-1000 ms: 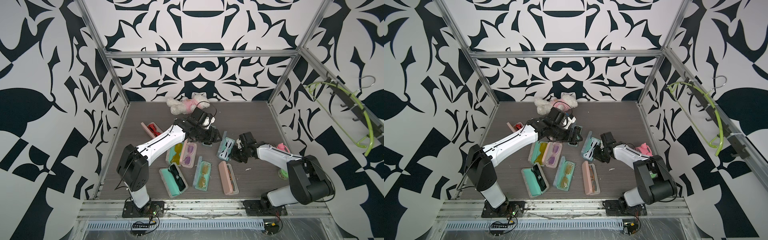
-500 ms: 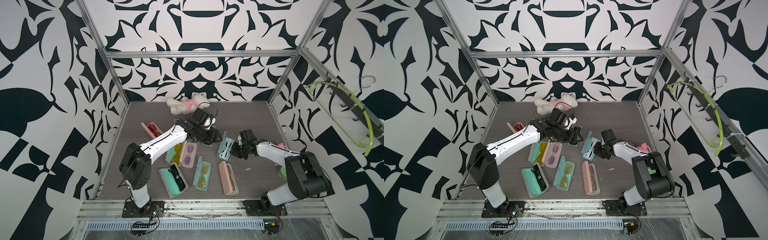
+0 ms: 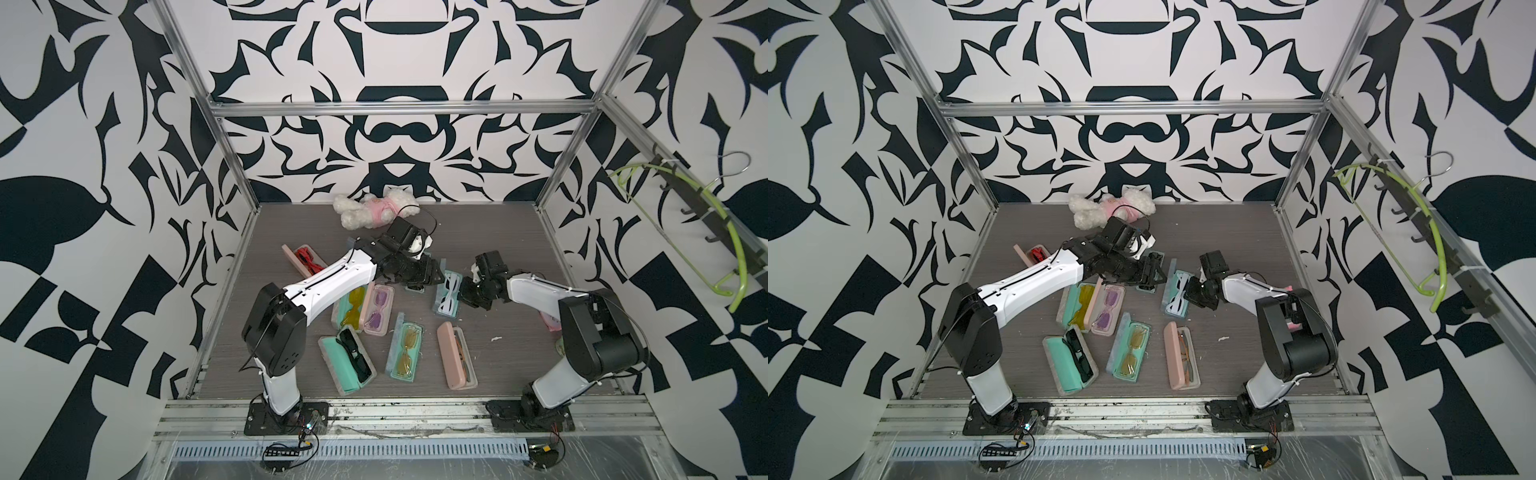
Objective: Close the glasses case
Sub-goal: Close the glasses case at the center of the board.
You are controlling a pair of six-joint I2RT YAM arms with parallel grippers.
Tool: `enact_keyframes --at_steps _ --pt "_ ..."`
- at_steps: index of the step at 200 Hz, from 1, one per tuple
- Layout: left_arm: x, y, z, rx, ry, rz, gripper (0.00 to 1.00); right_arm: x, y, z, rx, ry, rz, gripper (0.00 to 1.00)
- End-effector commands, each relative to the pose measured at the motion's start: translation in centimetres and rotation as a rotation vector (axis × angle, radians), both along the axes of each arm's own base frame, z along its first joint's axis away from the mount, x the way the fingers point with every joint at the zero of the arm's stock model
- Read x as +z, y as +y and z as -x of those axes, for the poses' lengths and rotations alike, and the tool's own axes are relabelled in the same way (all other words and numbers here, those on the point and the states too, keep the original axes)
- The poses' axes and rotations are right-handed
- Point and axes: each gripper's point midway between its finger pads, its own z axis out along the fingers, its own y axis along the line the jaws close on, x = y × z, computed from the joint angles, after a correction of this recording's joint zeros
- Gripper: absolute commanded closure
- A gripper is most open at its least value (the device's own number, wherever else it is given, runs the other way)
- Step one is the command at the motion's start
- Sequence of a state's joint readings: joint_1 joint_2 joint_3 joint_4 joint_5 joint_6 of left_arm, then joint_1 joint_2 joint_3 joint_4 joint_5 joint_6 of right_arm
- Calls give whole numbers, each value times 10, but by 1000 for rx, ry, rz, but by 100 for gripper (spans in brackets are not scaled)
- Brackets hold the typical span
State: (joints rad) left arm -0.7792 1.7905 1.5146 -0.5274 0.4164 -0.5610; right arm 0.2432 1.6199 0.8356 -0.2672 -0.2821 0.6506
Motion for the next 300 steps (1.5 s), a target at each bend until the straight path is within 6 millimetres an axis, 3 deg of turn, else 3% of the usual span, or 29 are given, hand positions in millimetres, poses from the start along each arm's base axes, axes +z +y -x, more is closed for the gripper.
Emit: enact_keyframes --at_steps 1,100,213,300 --pt "6 -8 -2 -16 -4 23 39 13 3 -11 12 -51 -12 94" --pt "7 -15 -6 -11 14 38 39 28 8 -17 21 -90 -53 82" --pt "-10 -19 -7 -26 54 10 50 15 3 -16 10 -77 -52 88" --pt "-40 -18 -8 -19 106 -60 54 12 2 -13 23 -71 -43 93"
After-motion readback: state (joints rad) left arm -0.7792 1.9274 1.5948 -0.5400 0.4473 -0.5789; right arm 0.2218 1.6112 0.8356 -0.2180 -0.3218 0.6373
